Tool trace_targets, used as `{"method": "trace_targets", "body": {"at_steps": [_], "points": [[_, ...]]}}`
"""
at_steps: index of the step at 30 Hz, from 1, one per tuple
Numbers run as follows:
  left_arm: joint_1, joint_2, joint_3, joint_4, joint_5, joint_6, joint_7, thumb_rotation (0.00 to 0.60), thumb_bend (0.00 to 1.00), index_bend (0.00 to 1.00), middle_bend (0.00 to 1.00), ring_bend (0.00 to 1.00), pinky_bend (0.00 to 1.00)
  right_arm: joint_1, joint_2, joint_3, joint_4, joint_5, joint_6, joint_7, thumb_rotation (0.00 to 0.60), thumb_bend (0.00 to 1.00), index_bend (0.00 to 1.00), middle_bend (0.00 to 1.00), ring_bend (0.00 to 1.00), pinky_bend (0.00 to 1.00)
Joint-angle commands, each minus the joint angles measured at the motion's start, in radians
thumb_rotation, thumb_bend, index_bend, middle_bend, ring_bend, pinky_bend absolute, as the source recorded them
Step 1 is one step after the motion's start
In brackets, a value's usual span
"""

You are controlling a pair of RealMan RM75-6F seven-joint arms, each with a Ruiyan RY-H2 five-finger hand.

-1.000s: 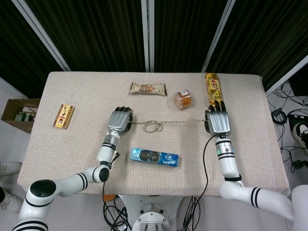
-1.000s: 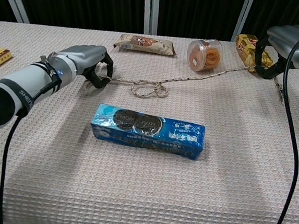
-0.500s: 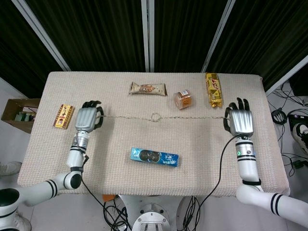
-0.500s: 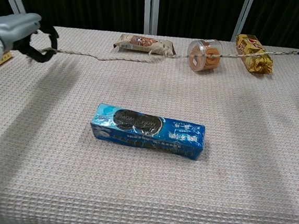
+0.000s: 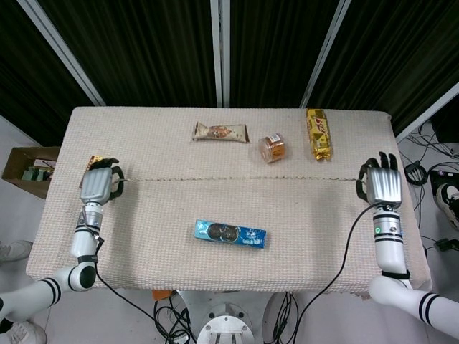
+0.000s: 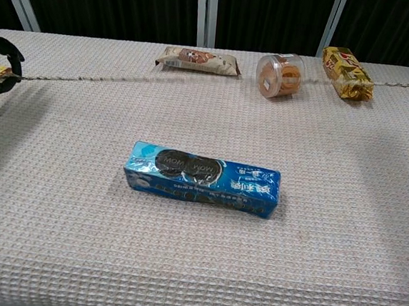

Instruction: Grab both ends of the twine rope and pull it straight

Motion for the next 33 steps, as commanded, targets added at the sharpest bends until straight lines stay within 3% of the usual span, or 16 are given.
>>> {"method": "trace_targets", "body": {"at_steps": [1,17,24,33], "points": [[-0.005,-0.016,0.002,0.03,0.002,-0.023,-0.001,0.6,0.53,0.61,0.22,0.14,0.16,0.006,-0.025,-0.016,0.042,-0.01,-0.023,-0.003,0.6,0.49,0.63,0.3,0.06,0.1],[-0.042,-0.096,-0.001,0.175,0.012,-0.104,0.025,0.6,0.51,0.6,0.22,0.14,0.16,0.02,-0.199,-0.096,0.358,-0.182,-0.061,0.058,0.6,0.46,0.6,0.29,0.06,0.08],[-0.042,-0.116,-0.001,0.208,0.017,-0.116,0.033,0.6,0.49,0.57,0.22,0.14,0.16,0.021,-0.271,-0.1,0.471,-0.224,-0.07,0.08,0.6,0.42,0.55,0.27,0.06,0.08],[-0.024,-0.127,0.006,0.215,0.043,-0.085,0.034,0.6,0.43,0.41,0.2,0.14,0.16,0.002,-0.293,-0.085,0.487,-0.226,-0.077,0.072,0.6,0.33,0.33,0.21,0.02,0.05]]}}
